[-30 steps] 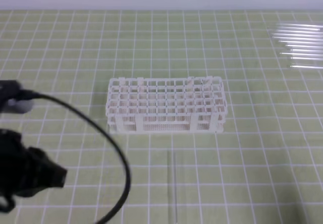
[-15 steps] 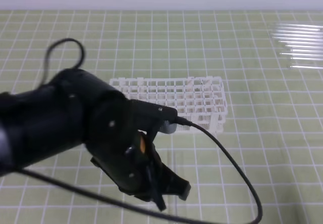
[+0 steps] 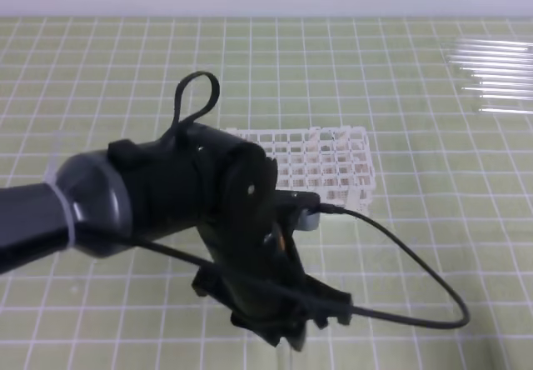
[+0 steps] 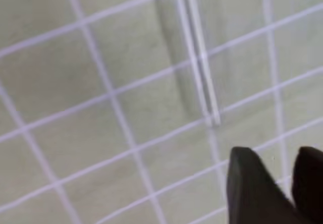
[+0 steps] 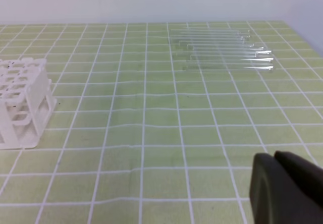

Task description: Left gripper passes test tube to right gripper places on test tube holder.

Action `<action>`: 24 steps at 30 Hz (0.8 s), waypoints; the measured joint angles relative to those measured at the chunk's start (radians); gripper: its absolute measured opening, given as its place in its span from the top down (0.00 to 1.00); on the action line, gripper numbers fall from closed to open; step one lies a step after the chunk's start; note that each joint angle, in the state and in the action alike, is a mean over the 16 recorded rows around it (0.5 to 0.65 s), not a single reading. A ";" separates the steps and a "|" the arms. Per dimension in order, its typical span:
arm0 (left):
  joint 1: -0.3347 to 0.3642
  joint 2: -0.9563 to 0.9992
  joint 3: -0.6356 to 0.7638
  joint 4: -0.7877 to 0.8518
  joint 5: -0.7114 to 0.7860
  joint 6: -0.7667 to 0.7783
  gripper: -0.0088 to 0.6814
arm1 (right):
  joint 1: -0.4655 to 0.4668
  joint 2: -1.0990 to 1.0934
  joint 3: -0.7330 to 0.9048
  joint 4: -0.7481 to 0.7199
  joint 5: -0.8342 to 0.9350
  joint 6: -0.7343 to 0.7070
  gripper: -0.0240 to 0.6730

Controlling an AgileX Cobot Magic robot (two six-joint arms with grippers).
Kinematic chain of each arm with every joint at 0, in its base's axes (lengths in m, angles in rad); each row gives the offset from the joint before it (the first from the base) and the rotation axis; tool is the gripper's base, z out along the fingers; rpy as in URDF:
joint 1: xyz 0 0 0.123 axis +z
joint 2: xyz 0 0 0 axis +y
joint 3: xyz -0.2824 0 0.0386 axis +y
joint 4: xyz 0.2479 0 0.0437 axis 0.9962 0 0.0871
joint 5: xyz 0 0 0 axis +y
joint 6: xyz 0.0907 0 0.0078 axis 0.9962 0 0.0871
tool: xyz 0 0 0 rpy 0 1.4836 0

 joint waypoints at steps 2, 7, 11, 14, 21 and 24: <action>-0.005 0.014 -0.012 -0.001 0.001 -0.012 0.67 | 0.000 0.000 0.000 0.000 0.000 0.000 0.99; -0.019 0.049 -0.033 0.012 -0.004 -0.049 0.54 | 0.000 0.000 0.000 0.000 0.000 0.000 0.99; -0.033 0.080 -0.037 0.041 -0.014 -0.093 0.50 | 0.000 0.000 0.000 0.000 0.000 0.000 0.99; -0.042 0.105 -0.039 0.064 -0.020 -0.125 0.50 | 0.000 0.000 0.000 0.000 0.000 0.000 0.99; -0.056 0.151 -0.052 0.085 -0.043 -0.171 0.50 | 0.000 0.000 0.000 0.000 0.000 0.000 0.99; -0.060 0.166 -0.059 0.092 -0.046 -0.186 0.50 | 0.000 0.000 0.000 0.000 0.000 0.000 0.99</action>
